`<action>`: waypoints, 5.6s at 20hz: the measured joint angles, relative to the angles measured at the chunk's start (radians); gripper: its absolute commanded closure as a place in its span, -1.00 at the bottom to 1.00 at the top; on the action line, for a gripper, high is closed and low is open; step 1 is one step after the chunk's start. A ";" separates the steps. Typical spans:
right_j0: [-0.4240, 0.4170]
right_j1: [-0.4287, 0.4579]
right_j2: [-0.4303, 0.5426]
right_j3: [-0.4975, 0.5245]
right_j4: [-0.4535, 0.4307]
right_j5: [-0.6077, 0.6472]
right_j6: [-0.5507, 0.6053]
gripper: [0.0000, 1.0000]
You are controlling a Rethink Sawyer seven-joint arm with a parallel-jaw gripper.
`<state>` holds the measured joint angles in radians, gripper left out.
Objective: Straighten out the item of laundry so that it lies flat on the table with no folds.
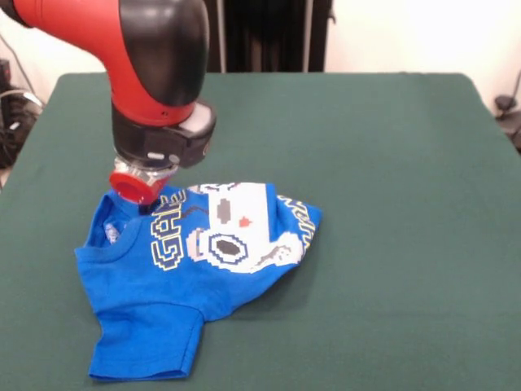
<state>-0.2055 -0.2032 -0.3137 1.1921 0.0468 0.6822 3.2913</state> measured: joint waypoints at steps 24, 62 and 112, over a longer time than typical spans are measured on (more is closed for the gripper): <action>-0.006 -0.099 0.000 0.192 0.000 -0.002 0.000 1.00; 0.002 0.135 0.000 -0.327 -0.004 0.200 0.000 1.00; -0.111 0.137 0.004 -0.388 -0.122 0.216 0.000 1.00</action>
<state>-0.3165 -0.0663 -0.3095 0.8039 -0.0756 0.8984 3.2913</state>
